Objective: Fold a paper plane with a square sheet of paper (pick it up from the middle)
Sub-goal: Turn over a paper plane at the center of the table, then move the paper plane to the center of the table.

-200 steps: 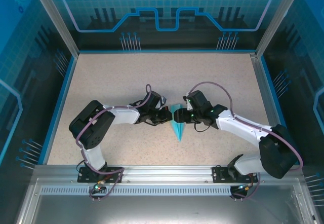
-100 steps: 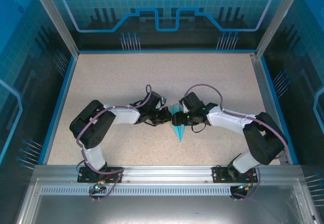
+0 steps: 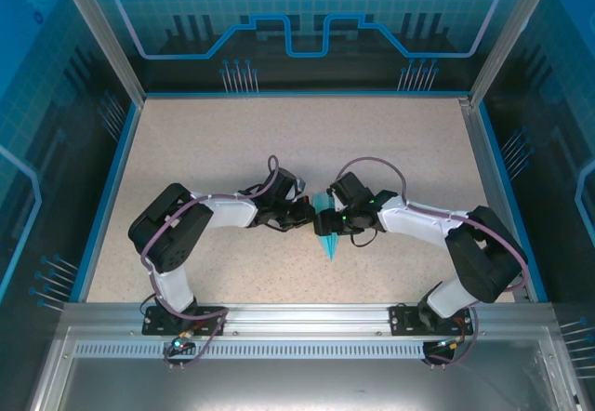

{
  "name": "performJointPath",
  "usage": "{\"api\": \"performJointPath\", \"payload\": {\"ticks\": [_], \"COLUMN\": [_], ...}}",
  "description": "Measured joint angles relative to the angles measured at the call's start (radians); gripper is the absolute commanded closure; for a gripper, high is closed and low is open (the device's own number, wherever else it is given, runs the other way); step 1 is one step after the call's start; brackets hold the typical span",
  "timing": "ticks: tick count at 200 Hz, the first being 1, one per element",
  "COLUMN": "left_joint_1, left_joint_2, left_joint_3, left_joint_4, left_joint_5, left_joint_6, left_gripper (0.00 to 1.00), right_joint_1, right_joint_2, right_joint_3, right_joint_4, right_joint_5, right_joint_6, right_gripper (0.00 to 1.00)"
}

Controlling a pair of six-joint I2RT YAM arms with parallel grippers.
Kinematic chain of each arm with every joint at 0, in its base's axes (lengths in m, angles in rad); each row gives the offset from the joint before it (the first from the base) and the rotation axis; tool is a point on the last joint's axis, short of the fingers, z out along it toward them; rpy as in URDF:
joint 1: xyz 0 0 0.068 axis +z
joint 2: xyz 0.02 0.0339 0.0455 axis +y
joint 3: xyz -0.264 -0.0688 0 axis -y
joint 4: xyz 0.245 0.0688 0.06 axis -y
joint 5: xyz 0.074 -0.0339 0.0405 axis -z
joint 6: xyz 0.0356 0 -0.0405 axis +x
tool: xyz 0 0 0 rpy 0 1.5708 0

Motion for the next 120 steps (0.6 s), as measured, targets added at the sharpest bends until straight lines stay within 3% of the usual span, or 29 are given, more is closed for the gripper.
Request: {"api": "performJointPath", "payload": {"ticks": [120], "left_joint_1": [0.003], "left_joint_2": [0.010], "left_joint_3": [0.000], "left_joint_4": [0.000], "left_joint_5": [-0.007], "left_joint_6": [0.000], "left_gripper": [1.00], "right_joint_1": [0.041], "right_joint_2": [-0.085], "right_joint_3": [-0.086], "right_joint_4": [-0.025], "right_joint_5": [0.022], "right_joint_6": [0.146], "right_gripper": [0.41]}}
